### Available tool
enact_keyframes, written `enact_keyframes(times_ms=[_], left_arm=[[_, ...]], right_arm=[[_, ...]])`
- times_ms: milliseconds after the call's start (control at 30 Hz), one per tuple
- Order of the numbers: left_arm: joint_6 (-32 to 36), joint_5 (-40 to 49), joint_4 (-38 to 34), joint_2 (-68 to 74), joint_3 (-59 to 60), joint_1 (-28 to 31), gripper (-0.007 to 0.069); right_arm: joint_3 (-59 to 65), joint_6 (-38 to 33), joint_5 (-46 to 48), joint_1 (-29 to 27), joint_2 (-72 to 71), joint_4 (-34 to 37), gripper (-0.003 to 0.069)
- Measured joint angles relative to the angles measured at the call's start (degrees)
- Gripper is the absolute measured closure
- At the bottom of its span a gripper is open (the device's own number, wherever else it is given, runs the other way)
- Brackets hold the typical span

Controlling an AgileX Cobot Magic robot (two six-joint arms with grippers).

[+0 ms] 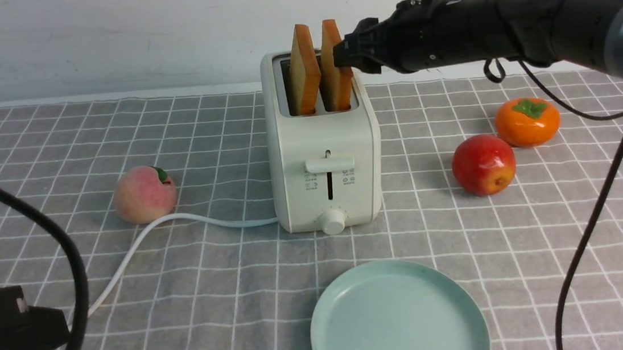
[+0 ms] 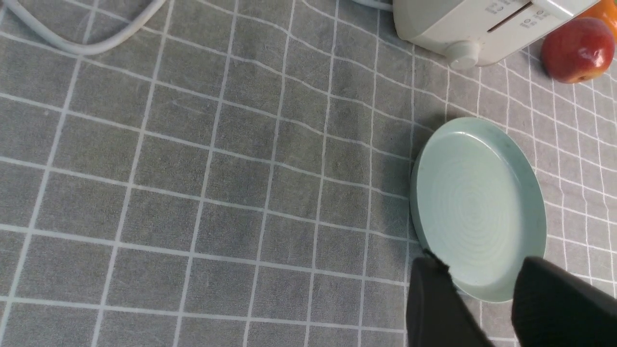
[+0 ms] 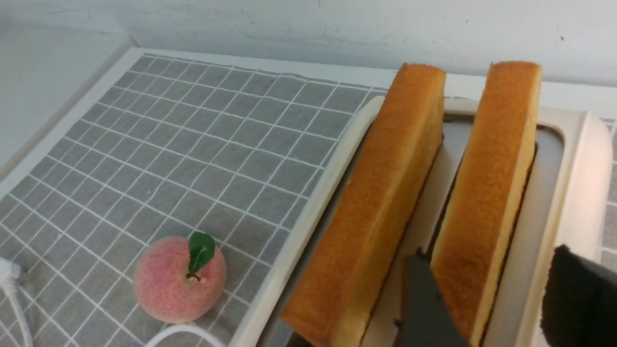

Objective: Take toasted bread from bread machine on grey coffee table place on plate.
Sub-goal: 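Grasp the toast slice in the toaster and pull it up out of the slot with the right gripper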

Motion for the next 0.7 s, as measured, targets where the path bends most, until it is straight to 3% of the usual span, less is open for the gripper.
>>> enact_keyframes(times_ms=[33, 67, 100, 167, 267, 400, 700], left_arm=[[0.0, 0.0, 0.0, 0.0, 0.0, 0.0, 0.0386], [0.0, 0.0, 0.0, 0.0, 0.0, 0.0, 0.0386], [0.0, 0.0, 0.0, 0.0, 0.0, 0.0, 0.0386], [0.0, -0.06, 0.0, 0.0, 0.0, 0.0, 0.0386], [0.0, -0.06, 0.0, 0.0, 0.0, 0.0, 0.0386], [0.0, -0.06, 0.0, 0.0, 0.0, 0.0, 0.0386], [0.0, 0.05, 0.0, 0.0, 0.0, 0.0, 0.0386]], right_arm=[[-0.01, 0.0, 0.35, -0.04, 0.0, 0.18, 0.0398], [-0.01, 0.0, 0.35, -0.04, 0.0, 0.18, 0.0398], [-0.09, 0.0, 1.08, -0.04, 0.0, 0.39, 0.0488], [-0.12, 0.0, 1.43, -0.04, 0.0, 0.46, 0.0521], [-0.3, 0.0, 1.71, -0.06, 0.05, 1.28, 0.0653], [-0.3, 0.0, 1.75, -0.13, 0.05, 1.72, 0.0678], [-0.3, 0.0, 1.88, -0.17, -1.89, 1.91, 0.0657]])
